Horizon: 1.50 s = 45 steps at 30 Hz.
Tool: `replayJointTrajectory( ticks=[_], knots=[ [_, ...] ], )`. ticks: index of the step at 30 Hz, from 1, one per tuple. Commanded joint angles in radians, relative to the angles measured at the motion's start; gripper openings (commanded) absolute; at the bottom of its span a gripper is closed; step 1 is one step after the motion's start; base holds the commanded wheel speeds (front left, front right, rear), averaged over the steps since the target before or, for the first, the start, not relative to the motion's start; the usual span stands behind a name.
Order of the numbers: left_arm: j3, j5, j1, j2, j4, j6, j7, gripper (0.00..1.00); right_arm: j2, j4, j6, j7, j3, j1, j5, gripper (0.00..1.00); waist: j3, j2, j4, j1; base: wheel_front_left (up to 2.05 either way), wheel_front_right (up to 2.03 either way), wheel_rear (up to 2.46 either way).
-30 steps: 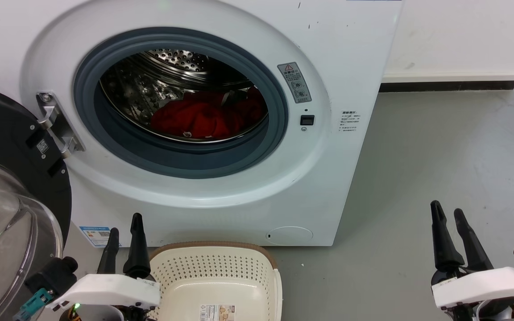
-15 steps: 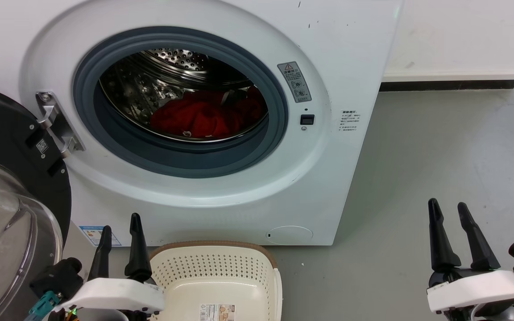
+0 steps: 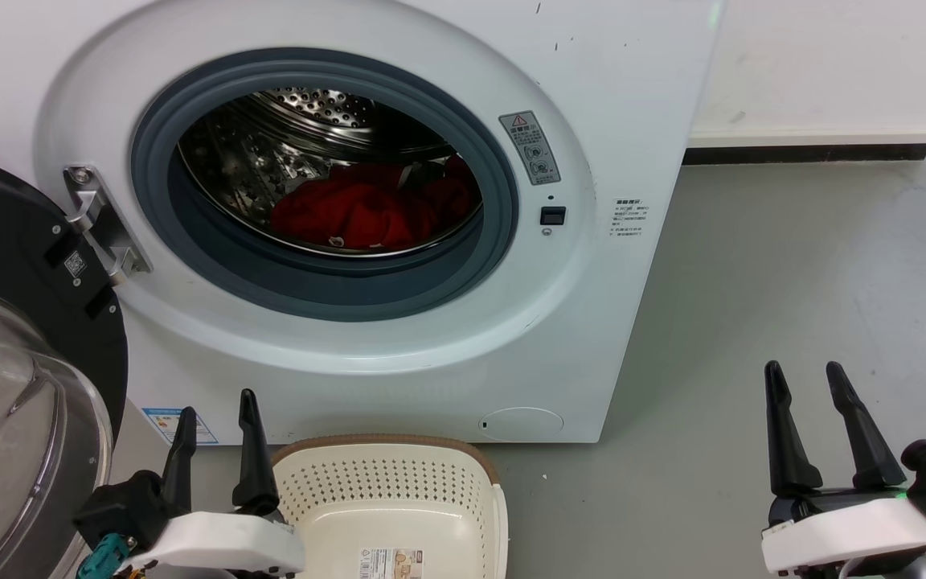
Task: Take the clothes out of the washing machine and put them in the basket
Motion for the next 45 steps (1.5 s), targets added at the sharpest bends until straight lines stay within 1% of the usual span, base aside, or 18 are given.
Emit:
replayJointTrajectory(
  ticks=[1, 25, 39, 45],
  knots=[
    [-0.002, 0.03, 0.004, 0.003, -0.012, 0.006, -0.011, 1.0, -0.002, -0.015, 0.0, -0.009, 0.003, 0.007, -0.031, 1.0, 0.0, 0.0, 0.0, 0.0, 0.0, 0.0, 0.0],
    [-0.011, 0.222, 0.041, 0.004, -0.002, 0.018, -0.062, 1.0, -0.002, -0.048, 0.0, -0.061, 0.015, 0.039, -0.241, 1.0, -0.004, 0.0, -0.005, 0.0, 0.0, 0.0, 0.0],
    [-0.015, 0.313, 0.062, 0.004, -0.004, 0.027, -0.089, 1.0, -0.002, -0.068, 0.0, -0.087, 0.021, 0.058, -0.325, 1.0, -0.007, 0.0, -0.011, 0.0, 0.0, 0.0, 0.0],
    [-0.016, 0.331, 0.066, 0.004, -0.007, 0.031, -0.096, 1.0, -0.002, -0.07, 0.0, -0.093, 0.021, 0.062, -0.345, 1.0, -0.003, 0.0, -0.013, 0.0, 0.0, 0.0, 0.0]
  ],
)
